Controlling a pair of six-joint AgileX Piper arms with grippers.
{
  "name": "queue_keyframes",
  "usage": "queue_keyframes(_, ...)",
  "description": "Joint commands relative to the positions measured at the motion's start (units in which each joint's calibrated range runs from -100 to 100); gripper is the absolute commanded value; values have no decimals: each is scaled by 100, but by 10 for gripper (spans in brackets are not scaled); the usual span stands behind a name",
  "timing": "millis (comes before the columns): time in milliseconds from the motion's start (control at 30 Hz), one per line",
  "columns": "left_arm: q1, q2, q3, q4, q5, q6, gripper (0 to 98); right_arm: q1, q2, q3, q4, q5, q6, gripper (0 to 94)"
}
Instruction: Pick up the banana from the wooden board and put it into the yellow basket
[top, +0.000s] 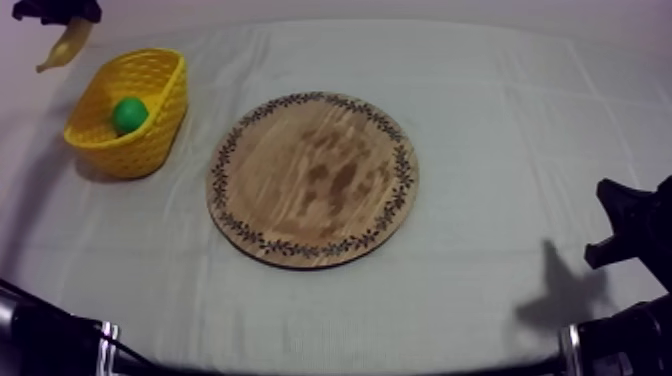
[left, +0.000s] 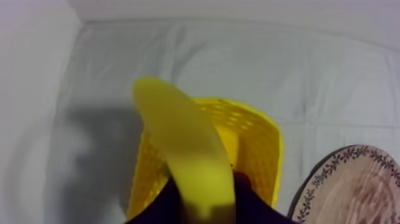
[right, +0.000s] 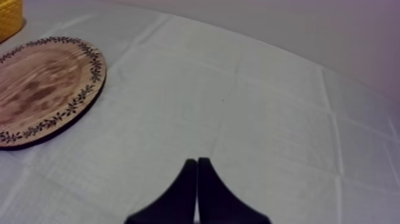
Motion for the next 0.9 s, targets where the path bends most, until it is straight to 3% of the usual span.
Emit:
queue_keyframes(0, -32, 280, 31, 9, -74, 28, 102, 0, 0, -3, 0, 4, -3, 3)
queue_keyframes(433, -229, 1455, -23, 105, -668, 99, 108, 0, 0, -3, 0, 4, -3, 3)
queue_keyframes(867, -183, 1739, 460, 174, -913, 185, 114, 0, 0, -3, 0, 4, -3, 3)
